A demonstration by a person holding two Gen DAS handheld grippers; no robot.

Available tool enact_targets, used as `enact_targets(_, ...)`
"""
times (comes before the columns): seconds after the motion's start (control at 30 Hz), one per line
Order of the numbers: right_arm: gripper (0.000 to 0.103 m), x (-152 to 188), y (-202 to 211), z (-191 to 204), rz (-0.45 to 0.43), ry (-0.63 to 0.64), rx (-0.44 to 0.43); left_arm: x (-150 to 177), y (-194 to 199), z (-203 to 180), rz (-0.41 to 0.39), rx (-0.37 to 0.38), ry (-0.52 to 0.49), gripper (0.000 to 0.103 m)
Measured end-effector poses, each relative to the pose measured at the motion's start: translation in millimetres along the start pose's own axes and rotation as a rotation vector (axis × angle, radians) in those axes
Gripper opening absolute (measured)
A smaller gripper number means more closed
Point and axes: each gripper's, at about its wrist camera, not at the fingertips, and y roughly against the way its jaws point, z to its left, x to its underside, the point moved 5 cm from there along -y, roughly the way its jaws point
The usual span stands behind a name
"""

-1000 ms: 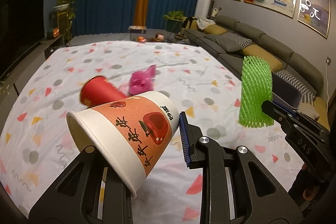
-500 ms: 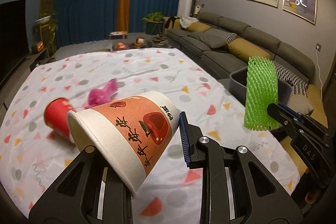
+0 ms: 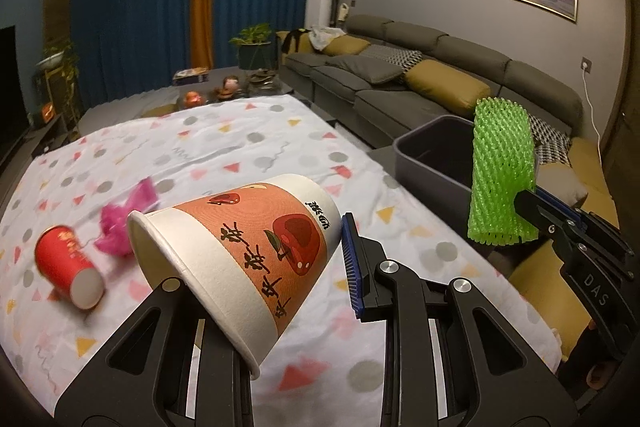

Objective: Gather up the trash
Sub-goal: 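Carry the cream-orange cup and green net over the grey bin and release both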

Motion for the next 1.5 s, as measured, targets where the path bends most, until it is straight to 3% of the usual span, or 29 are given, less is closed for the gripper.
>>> enact_targets(0.73, 0.012, -23, -25, -104, -0.054, -0.069, 0.234, -65, -86, -120, -0.015, 0.182, -0.127, 0.024)
enact_targets(1.13, 0.012, -19, -43, -135, -0.027, -0.088, 0.266, -78, -134, -163, 0.019, 0.247, -0.178, 0.024)
enact_targets(1.5, 0.014, -16, -49, -133, -0.002, -0.093, 0.258, -73, -165, -182, 0.078, 0.283, -0.188, 0.024)
